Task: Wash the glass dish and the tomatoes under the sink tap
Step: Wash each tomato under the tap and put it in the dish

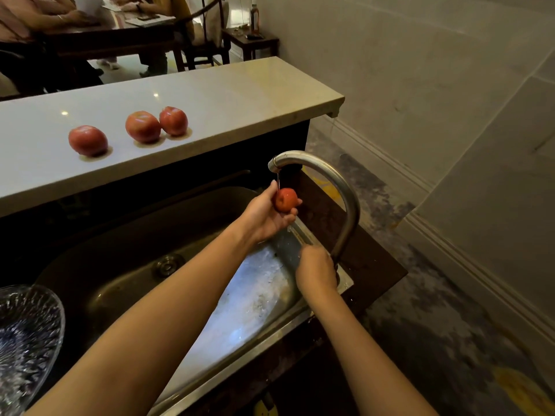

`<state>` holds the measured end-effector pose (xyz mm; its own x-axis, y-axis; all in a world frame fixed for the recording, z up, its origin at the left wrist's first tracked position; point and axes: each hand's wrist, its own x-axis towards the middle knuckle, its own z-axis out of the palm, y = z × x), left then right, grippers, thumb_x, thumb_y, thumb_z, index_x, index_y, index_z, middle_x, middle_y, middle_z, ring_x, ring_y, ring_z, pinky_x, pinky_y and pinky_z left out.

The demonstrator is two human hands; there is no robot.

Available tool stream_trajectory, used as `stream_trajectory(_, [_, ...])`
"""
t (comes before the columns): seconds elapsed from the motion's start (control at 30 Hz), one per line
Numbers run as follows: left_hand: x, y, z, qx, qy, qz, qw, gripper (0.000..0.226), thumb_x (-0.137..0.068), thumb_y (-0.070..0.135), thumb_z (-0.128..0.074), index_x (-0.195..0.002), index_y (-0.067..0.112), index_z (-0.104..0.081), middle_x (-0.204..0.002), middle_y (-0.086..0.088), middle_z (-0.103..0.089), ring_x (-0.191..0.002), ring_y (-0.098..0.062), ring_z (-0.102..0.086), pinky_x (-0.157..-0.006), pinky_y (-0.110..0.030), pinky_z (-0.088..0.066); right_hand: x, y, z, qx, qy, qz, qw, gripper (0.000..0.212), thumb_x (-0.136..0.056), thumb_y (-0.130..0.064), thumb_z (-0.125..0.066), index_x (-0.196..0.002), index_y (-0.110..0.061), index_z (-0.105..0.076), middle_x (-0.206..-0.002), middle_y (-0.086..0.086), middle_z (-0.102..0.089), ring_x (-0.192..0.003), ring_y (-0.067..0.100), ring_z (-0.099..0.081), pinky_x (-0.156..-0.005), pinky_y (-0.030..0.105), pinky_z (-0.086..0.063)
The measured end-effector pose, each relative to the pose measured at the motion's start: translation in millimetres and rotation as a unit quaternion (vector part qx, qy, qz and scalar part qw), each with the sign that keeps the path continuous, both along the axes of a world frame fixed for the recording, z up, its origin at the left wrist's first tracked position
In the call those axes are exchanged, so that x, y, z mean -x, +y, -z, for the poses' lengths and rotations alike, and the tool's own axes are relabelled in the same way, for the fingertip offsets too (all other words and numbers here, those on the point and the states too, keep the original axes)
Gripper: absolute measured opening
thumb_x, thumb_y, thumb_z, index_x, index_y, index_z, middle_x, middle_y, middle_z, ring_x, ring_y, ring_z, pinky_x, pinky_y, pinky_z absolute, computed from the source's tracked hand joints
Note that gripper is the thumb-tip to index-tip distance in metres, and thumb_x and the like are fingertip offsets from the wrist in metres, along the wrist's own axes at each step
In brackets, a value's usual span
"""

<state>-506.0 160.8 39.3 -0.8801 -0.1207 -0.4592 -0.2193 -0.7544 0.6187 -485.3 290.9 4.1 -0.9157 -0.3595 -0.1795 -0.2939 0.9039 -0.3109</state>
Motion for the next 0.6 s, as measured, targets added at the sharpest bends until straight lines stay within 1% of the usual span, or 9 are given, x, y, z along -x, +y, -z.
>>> stream_trajectory(0.1, [-5, -1, 0, 0.012, -0.006, 0.003, 1.0, 0.037, -0.099, 0.034, -0.034, -0.121, 0.005, -0.04, -0.097, -0.016, -0.052, -0.07, -0.02, -0.051, -0.046, -0.018, -0.047, -5, 2, -1, -0.025, 0.003, -0.017, 1.0, 0.023, -0.091, -0.001, -0.047, -0.107, -0.007, -0.063, -0.107, 0.014, -0.064, -0.101, 0.032, -0.061, -0.079, 0.04, -0.052])
stream_trajectory(0.13, [-8, -3, 1, 0.044, -0.004, 0.007, 0.999, 0.032, -0.099, 0.029, -0.037, -0.121, 0.007, -0.041, -0.101, -0.016, -0.051, -0.074, -0.021, -0.053, -0.049, -0.018, -0.048, -5, 2, -2, -0.028, 0.0, -0.023, 0.999, 0.023, -0.091, -0.001, -0.047, -0.107, -0.006, -0.063, -0.108, 0.014, -0.064, -0.101, 0.032, -0.061, -0.081, 0.04, -0.052])
stream_trajectory(0.2, [-16, -11, 5, 0.162, 0.001, 0.029, 0.986, 0.028, -0.097, 0.019, -0.044, -0.123, 0.012, -0.043, -0.112, -0.016, -0.048, -0.088, -0.024, -0.056, -0.059, -0.021, -0.049, -3, 0, -5, -0.038, -0.013, -0.03, 0.999, 0.023, -0.091, -0.001, -0.047, -0.108, -0.005, -0.062, -0.11, 0.016, -0.064, -0.103, 0.033, -0.06, -0.084, 0.041, -0.052])
stream_trajectory(0.27, [-29, -24, 8, 0.31, -0.019, 0.062, 0.949, 0.036, -0.091, 0.011, -0.053, -0.126, 0.014, -0.044, -0.118, -0.013, -0.046, -0.096, -0.023, -0.056, -0.065, -0.022, -0.051, -4, -6, -12, -0.055, -0.011, -0.038, 0.998, 0.021, -0.091, -0.004, -0.047, -0.106, -0.004, -0.061, -0.111, 0.016, -0.064, -0.104, 0.032, -0.059, -0.084, 0.04, -0.05])
stream_trajectory(0.33, [-46, -41, 13, 0.438, -0.053, 0.079, 0.894, 0.046, -0.085, 0.005, -0.062, -0.126, 0.016, -0.044, -0.113, -0.007, -0.046, -0.085, -0.016, -0.056, -0.064, -0.022, -0.053, -9, -20, -16, -0.065, 0.031, -0.077, 0.994, 0.021, -0.092, -0.011, -0.048, -0.107, -0.007, -0.062, -0.112, 0.014, -0.064, -0.108, 0.03, -0.056, -0.087, 0.039, -0.046])
stream_trajectory(0.4, [-65, -60, 19, 0.536, -0.076, 0.079, 0.837, 0.051, -0.079, 0.002, -0.067, -0.124, 0.016, -0.046, -0.113, -0.005, -0.044, -0.085, -0.016, -0.054, -0.061, -0.021, -0.052, -16, -39, -16, -0.034, 0.062, -0.135, 0.988, 0.023, -0.092, -0.017, -0.049, -0.11, -0.01, -0.062, -0.114, 0.012, -0.063, -0.111, 0.03, -0.052, -0.09, 0.039, -0.042])
stream_trajectory(0.47, [-90, -82, 25, 0.597, -0.101, 0.067, 0.793, 0.05, -0.076, 0.007, -0.072, -0.12, 0.016, -0.051, -0.116, -0.004, -0.045, -0.095, -0.018, -0.051, -0.061, -0.021, -0.051, -23, -65, -15, 0.02, -0.001, -0.173, 0.985, 0.027, -0.093, -0.019, -0.048, -0.116, -0.012, -0.06, -0.118, 0.014, -0.06, -0.111, 0.032, -0.052, -0.09, 0.039, -0.043])
stream_trajectory(0.53, [-120, -105, 29, 0.631, -0.137, 0.046, 0.762, 0.047, -0.075, 0.017, -0.075, -0.117, 0.018, -0.054, -0.117, -0.003, -0.049, -0.098, -0.017, -0.051, -0.062, -0.02, -0.05, -27, -93, -11, 0.044, -0.065, -0.208, 0.975, 0.031, -0.092, -0.021, -0.05, -0.121, -0.014, -0.058, -0.122, 0.014, -0.059, -0.113, 0.032, -0.053, -0.093, 0.039, -0.046])
stream_trajectory(0.6, [-153, -129, 30, 0.657, -0.177, 0.026, 0.733, 0.045, -0.076, 0.027, -0.074, -0.116, 0.02, -0.055, -0.118, -0.004, -0.054, -0.097, -0.015, -0.05, -0.071, -0.023, -0.046, -34, -122, -6, 0.043, -0.093, -0.26, 0.96, 0.035, -0.091, -0.021, -0.052, -0.125, -0.014, -0.056, -0.125, 0.013, -0.06, -0.117, 0.031, -0.052, -0.097, 0.037, -0.044])
